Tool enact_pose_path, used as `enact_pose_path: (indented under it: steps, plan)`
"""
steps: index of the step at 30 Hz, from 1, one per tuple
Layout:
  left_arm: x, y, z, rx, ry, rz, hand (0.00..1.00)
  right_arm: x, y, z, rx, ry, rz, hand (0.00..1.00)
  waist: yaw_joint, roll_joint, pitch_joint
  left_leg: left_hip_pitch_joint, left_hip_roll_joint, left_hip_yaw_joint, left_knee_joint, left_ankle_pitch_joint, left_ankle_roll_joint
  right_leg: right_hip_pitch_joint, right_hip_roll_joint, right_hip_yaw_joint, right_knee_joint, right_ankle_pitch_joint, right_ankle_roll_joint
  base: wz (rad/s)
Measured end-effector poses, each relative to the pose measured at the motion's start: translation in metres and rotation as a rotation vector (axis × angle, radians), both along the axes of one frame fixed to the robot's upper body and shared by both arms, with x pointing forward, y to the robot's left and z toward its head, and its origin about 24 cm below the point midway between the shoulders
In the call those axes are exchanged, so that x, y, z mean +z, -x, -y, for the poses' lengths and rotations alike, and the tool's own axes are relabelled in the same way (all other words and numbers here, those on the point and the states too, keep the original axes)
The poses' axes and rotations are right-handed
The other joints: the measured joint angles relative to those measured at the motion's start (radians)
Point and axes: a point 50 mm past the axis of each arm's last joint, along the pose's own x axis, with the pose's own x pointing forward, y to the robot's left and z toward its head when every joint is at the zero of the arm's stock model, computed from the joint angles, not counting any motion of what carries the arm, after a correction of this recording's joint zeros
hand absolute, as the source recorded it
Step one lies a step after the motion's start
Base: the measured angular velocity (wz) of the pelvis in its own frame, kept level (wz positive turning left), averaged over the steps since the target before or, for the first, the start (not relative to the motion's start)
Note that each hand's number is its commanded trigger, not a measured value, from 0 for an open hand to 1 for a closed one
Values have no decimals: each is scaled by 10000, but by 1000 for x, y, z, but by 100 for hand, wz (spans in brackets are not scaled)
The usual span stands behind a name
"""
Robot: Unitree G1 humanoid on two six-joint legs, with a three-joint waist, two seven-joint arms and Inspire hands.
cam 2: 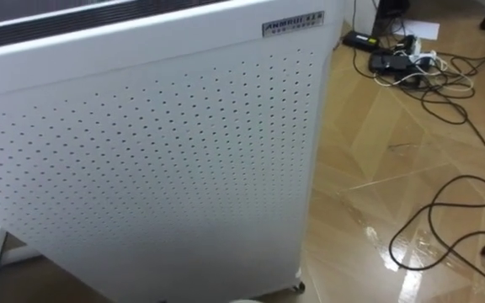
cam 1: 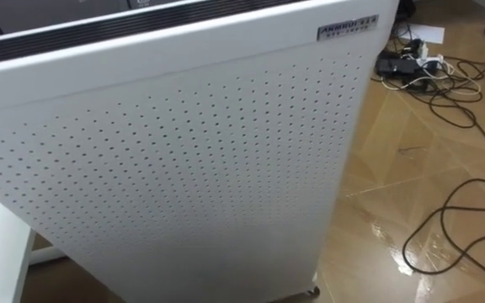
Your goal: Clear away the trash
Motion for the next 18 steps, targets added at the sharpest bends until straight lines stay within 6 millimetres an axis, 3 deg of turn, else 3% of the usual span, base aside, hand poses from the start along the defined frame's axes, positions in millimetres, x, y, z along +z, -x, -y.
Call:
enact_pose_path:
  steps: [2,5,8,10,14,18]
  plan:
    - [-10,16,-7,880,-82,-473,0,-8,15,3,-589,8,-471,100,-35,-186,37,256,-22,172,-98,-13,17,288,-39,-31,-186,-6,22,0]
    - [-17,36,-16,2278,46,-806,0,-18,38,11,-1887,-150,-1056,100,-69,-429,-91,515,-27,427,-107,-173,101,718,-31,-106,-562,26,55,3]
    - [-26,57,-25,3932,217,-1333,0,-25,58,21,-3294,-309,-1553,100,-111,-633,-101,886,-36,551,-111,-393,99,1206,-1,57,-949,100,117,-13]
    - [-31,69,-28,5160,521,-1593,0,-28,73,24,-4144,-489,-1817,100,-105,-755,-64,1188,-87,602,-174,-490,96,1552,-12,161,-1182,127,161,-14]
    - [-39,95,-30,7371,839,-2212,0,-31,101,30,-5779,-581,-2088,100,-96,-800,-79,1593,-41,989,-175,-812,82,1932,19,573,-1461,170,210,-29]
    - [-42,105,-35,8100,690,-2548,0,-36,119,30,-6944,-613,-2571,100,-172,-803,-64,1897,-14,1205,-158,-1019,46,2212,14,832,-1629,173,212,-23]
